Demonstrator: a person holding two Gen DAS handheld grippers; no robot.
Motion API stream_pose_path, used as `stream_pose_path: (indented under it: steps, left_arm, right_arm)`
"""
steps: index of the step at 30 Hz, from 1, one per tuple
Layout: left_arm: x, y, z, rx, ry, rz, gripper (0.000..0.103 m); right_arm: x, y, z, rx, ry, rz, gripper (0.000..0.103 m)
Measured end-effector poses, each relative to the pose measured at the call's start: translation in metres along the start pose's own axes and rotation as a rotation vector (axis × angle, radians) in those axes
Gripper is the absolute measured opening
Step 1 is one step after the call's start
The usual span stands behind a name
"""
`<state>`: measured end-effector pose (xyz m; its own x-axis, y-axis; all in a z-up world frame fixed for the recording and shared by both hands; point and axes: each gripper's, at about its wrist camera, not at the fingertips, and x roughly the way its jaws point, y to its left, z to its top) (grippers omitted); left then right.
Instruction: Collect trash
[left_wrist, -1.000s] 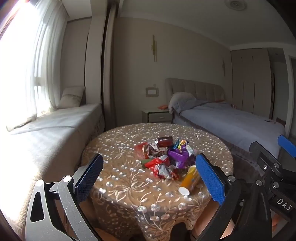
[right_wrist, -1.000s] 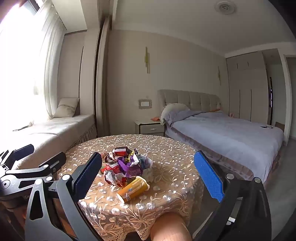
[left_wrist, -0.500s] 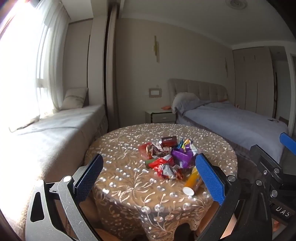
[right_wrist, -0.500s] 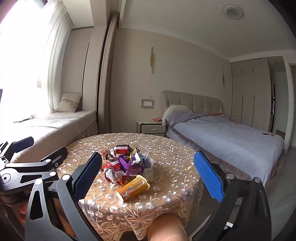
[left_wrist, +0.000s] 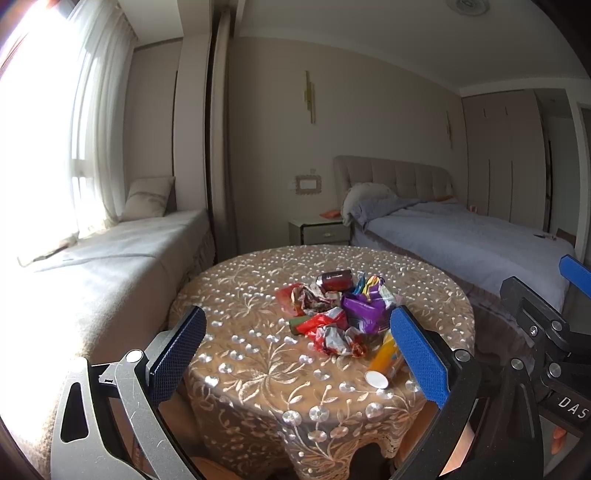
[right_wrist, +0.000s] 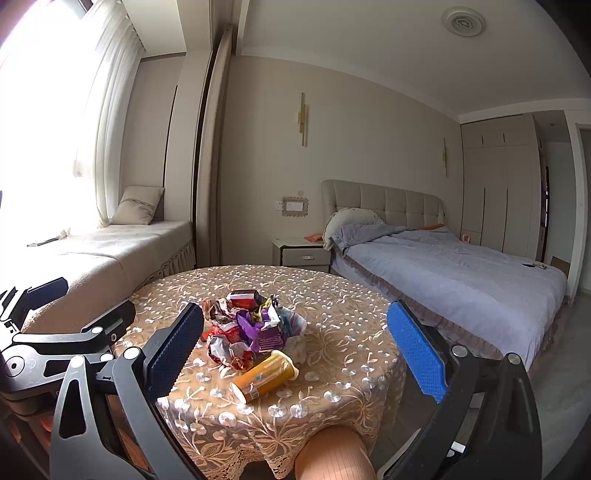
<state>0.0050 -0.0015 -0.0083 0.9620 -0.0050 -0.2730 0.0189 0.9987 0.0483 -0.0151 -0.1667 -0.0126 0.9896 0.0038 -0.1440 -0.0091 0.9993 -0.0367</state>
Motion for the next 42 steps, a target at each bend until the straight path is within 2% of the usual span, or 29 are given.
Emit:
stream_pose_path:
  steps: [13,17,42]
  left_arm:
    - [0.0021,0.002,-0.0019,0.006,-0.002,0.014,0.098]
    - [0.003,0.0018,-0.0013,0.002,0.003,0.016,0.098]
    - [0.0075,0.0012,-0.0044,-0.004,0.016,0.01,0.098]
  right_arm:
    - [0.0058,0.0026,0.0013,0.0,0.02,-0.011,0.099]
    - [0.0046,0.0042,0.0,-0.015,0.0,-0.017,0.099]
    - [0.0062,0.0022,-0.0019,-0.003,0.028,0.011,0.099]
